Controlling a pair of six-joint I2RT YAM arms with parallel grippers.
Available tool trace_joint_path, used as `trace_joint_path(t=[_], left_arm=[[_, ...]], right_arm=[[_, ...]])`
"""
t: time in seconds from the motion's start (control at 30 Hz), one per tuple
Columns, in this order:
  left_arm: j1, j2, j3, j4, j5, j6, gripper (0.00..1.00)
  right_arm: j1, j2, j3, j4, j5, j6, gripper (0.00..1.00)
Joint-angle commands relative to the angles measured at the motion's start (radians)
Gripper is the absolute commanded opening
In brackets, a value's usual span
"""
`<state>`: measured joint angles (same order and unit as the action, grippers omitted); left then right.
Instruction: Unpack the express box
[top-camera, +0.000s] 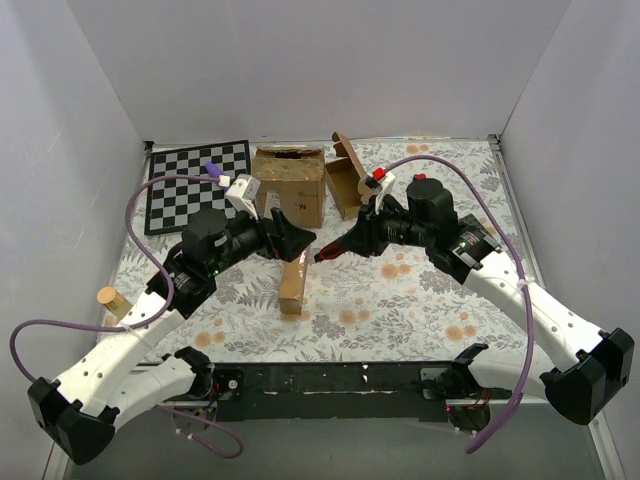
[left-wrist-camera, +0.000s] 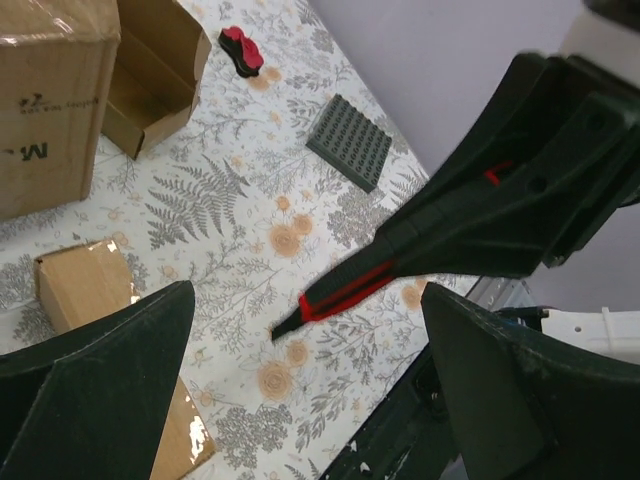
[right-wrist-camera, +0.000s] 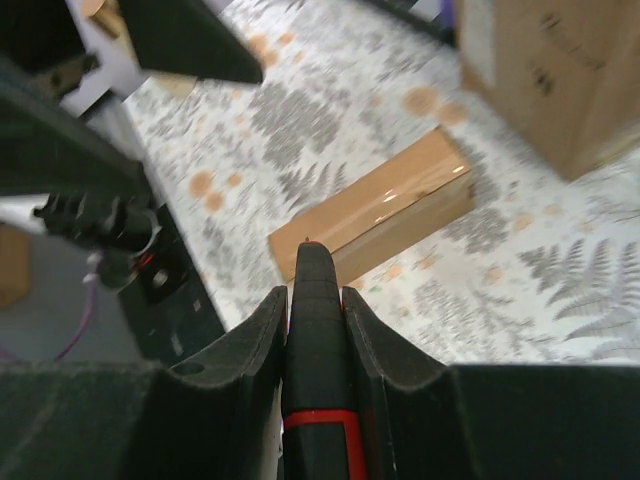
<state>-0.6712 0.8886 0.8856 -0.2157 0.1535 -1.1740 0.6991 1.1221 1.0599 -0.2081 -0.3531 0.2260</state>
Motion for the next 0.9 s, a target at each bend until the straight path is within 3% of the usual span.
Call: trace_joint_path(t=[0.0, 0.27, 0.37, 0.53, 0.63, 0.87], left_arm=[[0.105, -0.001, 0.012, 0.062, 0.268, 0.034, 0.98], [0.107, 0.107, 0.026, 0.068, 0.706, 0.091, 0.98], [0.104, 0.118, 0.013, 0.076, 0.794, 0.094, 0.94], [0.105, 0.119, -0.010, 0.068, 0.843, 0.108, 0.69], [0.102, 0.122, -0.022, 0.081, 0.876, 0.099, 0.59], [0.093, 0.128, -0.031, 0.084, 0.888, 0.100, 0.52]], right_arm=[[-0.020, 0.018, 0.094, -0.145, -0.326, -0.020, 0.01], [-0.024, 0.012, 0.052, -0.068, -0.449, 0.044, 0.01], [-0.024, 0.019, 0.046, -0.031, -0.478, 0.071, 0.01], [-0.026, 0.033, 0.041, 0.012, -0.497, 0.098, 0.01], [-0.026, 0.038, 0.029, 0.055, -0.503, 0.127, 0.01], [-0.026, 0.062, 0.025, 0.127, -0.526, 0.179, 0.01]])
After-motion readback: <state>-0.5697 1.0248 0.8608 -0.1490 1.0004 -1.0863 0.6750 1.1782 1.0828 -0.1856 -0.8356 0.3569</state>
